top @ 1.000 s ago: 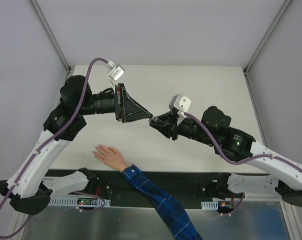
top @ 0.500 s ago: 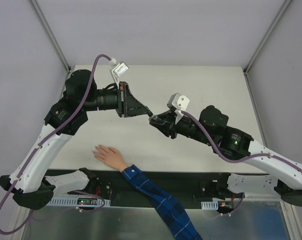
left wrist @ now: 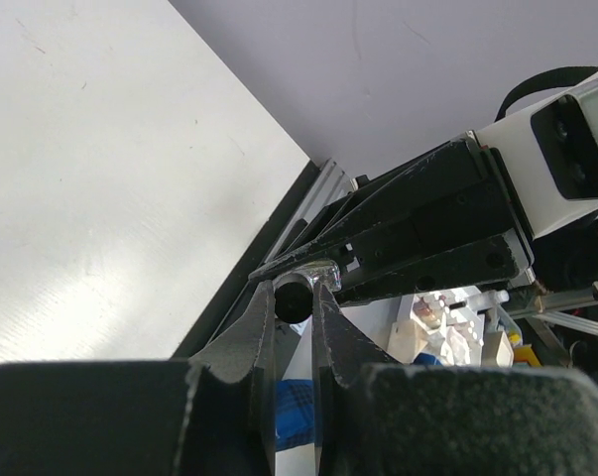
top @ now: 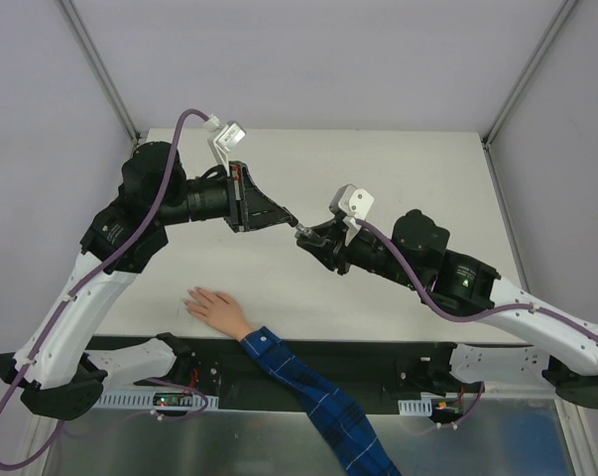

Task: Paint the nails

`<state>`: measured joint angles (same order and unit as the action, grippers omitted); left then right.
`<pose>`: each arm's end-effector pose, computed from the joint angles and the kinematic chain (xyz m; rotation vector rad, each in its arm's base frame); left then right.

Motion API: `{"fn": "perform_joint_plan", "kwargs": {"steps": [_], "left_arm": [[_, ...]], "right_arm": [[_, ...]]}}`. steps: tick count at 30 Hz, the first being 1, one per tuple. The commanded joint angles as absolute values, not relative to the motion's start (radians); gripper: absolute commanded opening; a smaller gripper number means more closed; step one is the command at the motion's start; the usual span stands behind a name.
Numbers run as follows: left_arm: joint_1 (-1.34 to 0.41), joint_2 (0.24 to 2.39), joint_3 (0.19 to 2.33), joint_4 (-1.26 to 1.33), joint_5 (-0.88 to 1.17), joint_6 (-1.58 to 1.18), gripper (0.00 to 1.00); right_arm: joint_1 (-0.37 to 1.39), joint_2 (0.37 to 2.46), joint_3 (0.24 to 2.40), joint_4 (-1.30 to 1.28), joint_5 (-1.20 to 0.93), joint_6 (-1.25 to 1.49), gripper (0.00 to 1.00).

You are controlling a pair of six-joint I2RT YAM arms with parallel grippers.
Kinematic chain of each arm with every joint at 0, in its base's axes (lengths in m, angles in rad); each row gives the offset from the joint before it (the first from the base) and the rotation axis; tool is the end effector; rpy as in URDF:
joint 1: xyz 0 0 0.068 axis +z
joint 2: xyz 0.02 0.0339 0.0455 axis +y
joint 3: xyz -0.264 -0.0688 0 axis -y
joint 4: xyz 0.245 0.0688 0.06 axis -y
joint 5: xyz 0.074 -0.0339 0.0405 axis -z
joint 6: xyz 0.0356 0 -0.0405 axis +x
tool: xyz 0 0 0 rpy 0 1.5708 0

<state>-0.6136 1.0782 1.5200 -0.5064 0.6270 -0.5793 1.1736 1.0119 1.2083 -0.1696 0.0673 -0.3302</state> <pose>0.1462 -0.1285 0.4985 0.5605 1.7367 -1.3877 0.0866 0.2002 0.4469 -1.0364 1.1881 0.6141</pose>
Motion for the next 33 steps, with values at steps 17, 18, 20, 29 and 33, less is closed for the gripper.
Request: {"fn": "perform_joint_plan", "kwargs": {"steps": [17, 18, 20, 29, 33], "left_arm": [[-0.604, 1.055, 1.562, -0.466, 0.627, -0.58, 0.0], [-0.604, 1.054, 1.562, -0.465, 0.629, -0.581, 0.0], [-0.604, 1.054, 1.562, -0.465, 0.63, -0.583, 0.0], [-0.604, 1.048, 1.565, -0.463, 0.635, -0.583, 0.0], [-0.604, 1.045, 1.565, -0.463, 0.637, -0.58, 0.0]], "right_arm": [[1.175, 1.022, 1.247, -0.114, 0.063, -0.316, 0.0], [1.175, 1.023, 1.249, -0.114, 0.063, -0.316, 0.0], [1.173, 1.025, 1.25, -0.112, 0.061, -0.316, 0.0], [1.173, 1.022, 1.247, -0.114, 0.064, -0.316, 0.0], [1.173, 1.02, 1.244, -0.114, 0.067, -0.316, 0.0]]}}
